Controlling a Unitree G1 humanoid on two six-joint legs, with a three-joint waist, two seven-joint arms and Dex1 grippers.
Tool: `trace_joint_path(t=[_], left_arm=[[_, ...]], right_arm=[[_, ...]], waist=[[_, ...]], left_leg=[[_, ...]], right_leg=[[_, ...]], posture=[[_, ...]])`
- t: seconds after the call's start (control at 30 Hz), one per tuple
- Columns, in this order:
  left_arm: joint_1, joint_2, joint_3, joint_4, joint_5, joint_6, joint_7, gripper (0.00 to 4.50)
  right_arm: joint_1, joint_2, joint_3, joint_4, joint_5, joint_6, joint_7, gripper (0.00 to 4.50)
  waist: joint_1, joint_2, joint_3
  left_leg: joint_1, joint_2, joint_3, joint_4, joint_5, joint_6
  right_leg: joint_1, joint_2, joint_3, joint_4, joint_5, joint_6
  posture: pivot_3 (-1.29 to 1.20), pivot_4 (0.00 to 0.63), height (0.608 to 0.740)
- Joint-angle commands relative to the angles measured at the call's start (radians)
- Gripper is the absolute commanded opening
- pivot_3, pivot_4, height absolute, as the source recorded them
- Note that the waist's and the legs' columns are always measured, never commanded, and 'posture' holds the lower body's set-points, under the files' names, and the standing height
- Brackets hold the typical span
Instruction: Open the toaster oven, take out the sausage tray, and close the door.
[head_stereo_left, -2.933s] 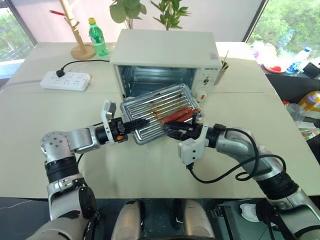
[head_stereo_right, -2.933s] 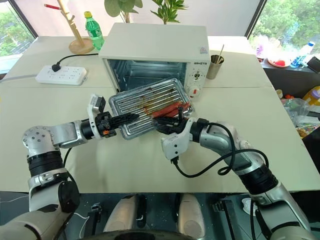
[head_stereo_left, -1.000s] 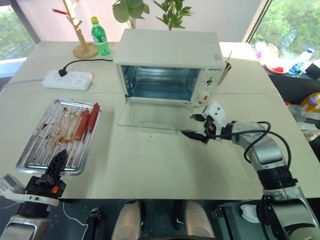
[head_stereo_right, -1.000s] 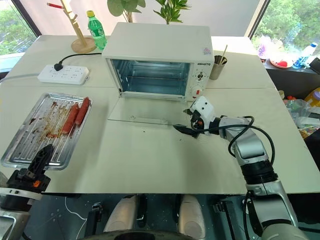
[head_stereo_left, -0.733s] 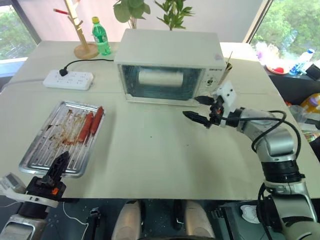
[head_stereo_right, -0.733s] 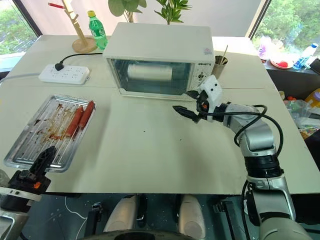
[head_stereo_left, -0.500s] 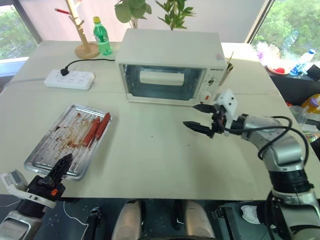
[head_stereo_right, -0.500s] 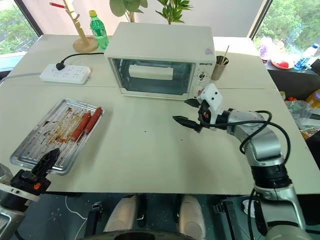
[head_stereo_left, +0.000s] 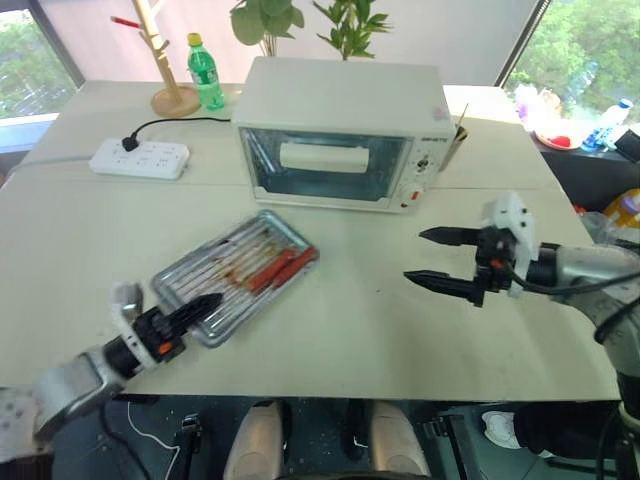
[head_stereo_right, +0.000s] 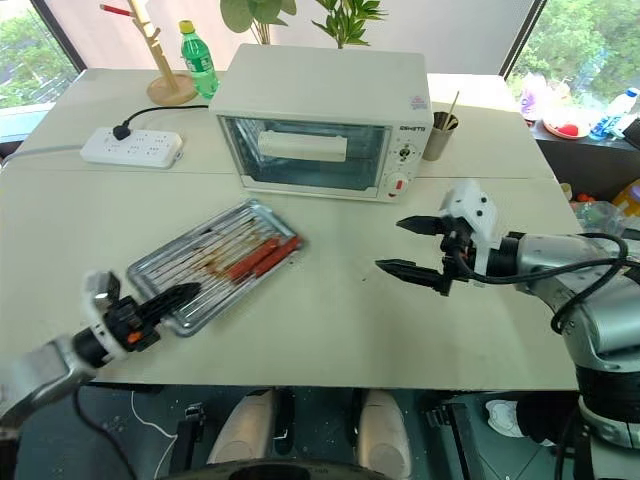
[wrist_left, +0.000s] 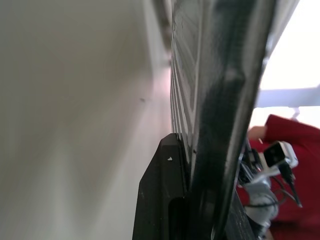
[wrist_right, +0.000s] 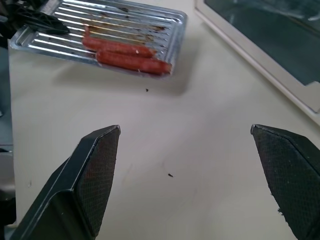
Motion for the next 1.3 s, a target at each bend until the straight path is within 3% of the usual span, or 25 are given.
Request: trace_joint_path(t=[0.03, 0.13, 0.43, 0.83, 0.93, 1.17, 1.3], left_arm=[[-0.101, 0.005, -0.079, 0.055, 0.039, 0.075, -0.064, 0.00], [-0.197, -0.006, -0.143, 0.100, 0.097, 0.134, -0.112, 0.00], [-0.491, -0.054, -0.303, 0.315, 0.495, 0.244, -0.385, 0.00], [-0.634, -0.085, -0.357, 0.444, 0.853, 0.217, -0.656, 0.00], [-0.627, -0.069, -0.344, 0.441, 0.902, 0.215, -0.695, 0.82], [-0.592, -0.007, -0.291, 0.400, 0.979, 0.210, -0.730, 4.27], [-0.517, 0.089, -0.280, 0.295, 1.025, 0.150, -0.768, 4.27]], right_arm=[[0.048, -0.028, -0.084, -0.075, 0.037, 0.011, -0.019, 4.31], [0.100, -0.041, -0.130, -0.112, 0.053, 0.023, -0.036, 4.31], [0.230, -0.024, -0.242, -0.211, 0.100, 0.061, -0.124, 4.31], [0.295, -0.009, -0.244, -0.241, 0.117, 0.040, -0.186, 4.31], [0.287, -0.006, -0.224, -0.227, 0.111, 0.032, -0.195, 4.50], [0.251, -0.009, -0.167, -0.191, 0.100, 0.007, -0.203, 4.50], [0.222, -0.019, -0.133, -0.151, 0.091, -0.011, -0.189, 4.50]], waist=[[-0.003, 0.000, 0.000], [-0.002, 0.000, 0.000], [-0.002, -0.001, 0.000], [0.000, 0.000, 0.000], [-0.003, 0.000, 0.000], [-0.004, -0.001, 0.000], [-0.008, 0.000, 0.000]], left_leg=[[0.000, 0.000, 0.000, 0.000, 0.000, 0.000], [0.001, 0.000, 0.002, 0.000, 0.000, 0.000], [0.001, -0.001, 0.001, 0.000, 0.001, -0.001], [0.001, -0.001, 0.000, 0.000, 0.001, -0.001], [0.001, 0.000, 0.000, 0.000, 0.001, -0.001], [0.001, 0.000, -0.001, 0.000, 0.001, -0.001], [0.002, 0.001, 0.000, -0.001, 0.001, -0.001]], right_leg=[[0.000, 0.000, 0.000, 0.000, 0.000, 0.000], [0.000, 0.000, 0.000, 0.001, 0.000, 0.001], [0.000, 0.001, 0.000, 0.001, 0.000, 0.001], [0.000, 0.000, 0.000, 0.001, 0.000, 0.001], [0.000, 0.000, 0.000, 0.002, 0.000, 0.001], [0.000, 0.001, 0.000, 0.002, 0.000, 0.001], [0.000, 0.001, 0.000, 0.002, 0.000, 0.001]], posture=[[0.00, 0.150, 0.717], [0.00, 0.150, 0.717], [0.00, 0.150, 0.717], [0.00, 0.150, 0.717], [0.00, 0.150, 0.717], [0.00, 0.150, 0.717], [0.00, 0.150, 0.717]])
